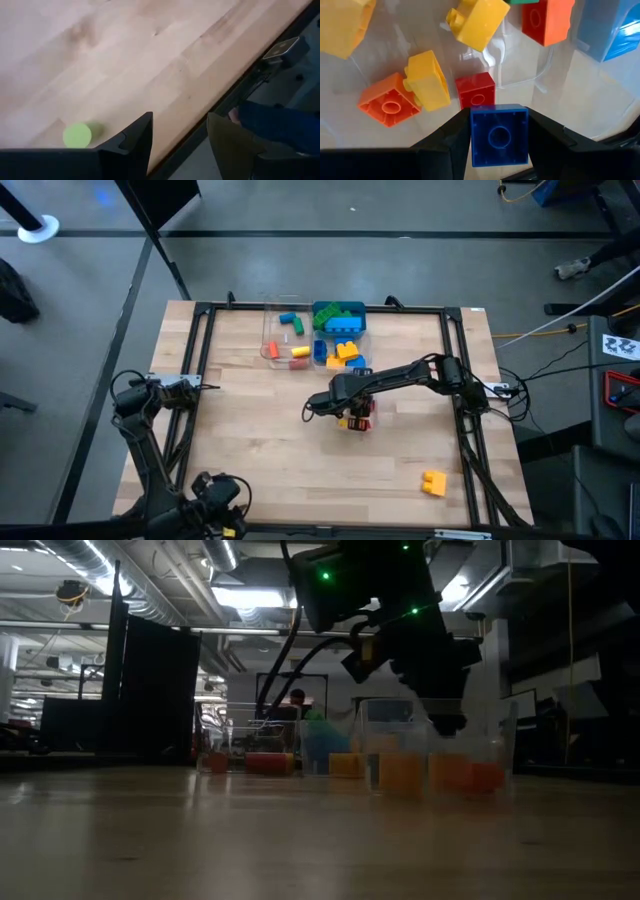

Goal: Sort blocks by size
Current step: Put the blue 4 stud small game piece into the bottom right transparent bin

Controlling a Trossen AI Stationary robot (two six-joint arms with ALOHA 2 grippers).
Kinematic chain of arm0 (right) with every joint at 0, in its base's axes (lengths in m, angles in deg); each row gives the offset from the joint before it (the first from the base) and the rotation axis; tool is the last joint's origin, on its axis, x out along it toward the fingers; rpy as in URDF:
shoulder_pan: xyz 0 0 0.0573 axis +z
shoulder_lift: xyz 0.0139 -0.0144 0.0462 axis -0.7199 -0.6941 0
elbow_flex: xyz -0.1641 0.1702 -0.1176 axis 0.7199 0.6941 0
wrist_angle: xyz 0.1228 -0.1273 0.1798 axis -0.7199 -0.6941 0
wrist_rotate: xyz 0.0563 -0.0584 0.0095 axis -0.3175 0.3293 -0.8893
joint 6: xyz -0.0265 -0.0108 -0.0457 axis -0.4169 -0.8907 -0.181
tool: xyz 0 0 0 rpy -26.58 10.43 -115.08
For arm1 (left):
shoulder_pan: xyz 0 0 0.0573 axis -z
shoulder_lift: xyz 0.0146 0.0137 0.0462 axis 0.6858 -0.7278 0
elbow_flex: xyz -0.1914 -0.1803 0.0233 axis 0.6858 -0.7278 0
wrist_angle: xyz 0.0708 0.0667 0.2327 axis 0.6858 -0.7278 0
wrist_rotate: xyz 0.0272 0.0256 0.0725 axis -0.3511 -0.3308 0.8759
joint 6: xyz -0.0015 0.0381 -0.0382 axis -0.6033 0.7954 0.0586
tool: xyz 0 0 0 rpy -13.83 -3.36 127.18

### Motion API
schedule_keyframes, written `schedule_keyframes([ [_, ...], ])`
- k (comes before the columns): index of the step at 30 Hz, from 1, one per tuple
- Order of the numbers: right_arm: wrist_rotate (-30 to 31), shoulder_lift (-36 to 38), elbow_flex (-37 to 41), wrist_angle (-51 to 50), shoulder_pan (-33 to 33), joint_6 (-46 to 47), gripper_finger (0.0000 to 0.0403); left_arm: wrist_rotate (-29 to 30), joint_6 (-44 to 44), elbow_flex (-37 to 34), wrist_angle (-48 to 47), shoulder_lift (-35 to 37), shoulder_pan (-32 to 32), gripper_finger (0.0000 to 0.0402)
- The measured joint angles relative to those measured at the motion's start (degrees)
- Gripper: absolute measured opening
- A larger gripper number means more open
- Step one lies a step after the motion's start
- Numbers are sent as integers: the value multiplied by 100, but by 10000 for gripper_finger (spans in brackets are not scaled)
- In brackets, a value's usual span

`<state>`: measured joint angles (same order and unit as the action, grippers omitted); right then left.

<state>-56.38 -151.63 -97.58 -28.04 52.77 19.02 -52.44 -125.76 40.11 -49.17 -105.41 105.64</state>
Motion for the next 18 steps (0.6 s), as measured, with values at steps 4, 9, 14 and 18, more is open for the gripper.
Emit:
schedule_keyframes([
  [4,-58,0,0,88,0,2,168,-2,359,0,0,0,-19,171],
  [9,-94,0,0,169,0,-2,168,-12,832,0,0,0,-17,171],
  [14,-94,0,0,320,0,0,168,-15,1245,0,0,0,-19,171],
  [18,-94,0,0,314,0,-1,168,-14,1464,0,0,0,-19,171],
])
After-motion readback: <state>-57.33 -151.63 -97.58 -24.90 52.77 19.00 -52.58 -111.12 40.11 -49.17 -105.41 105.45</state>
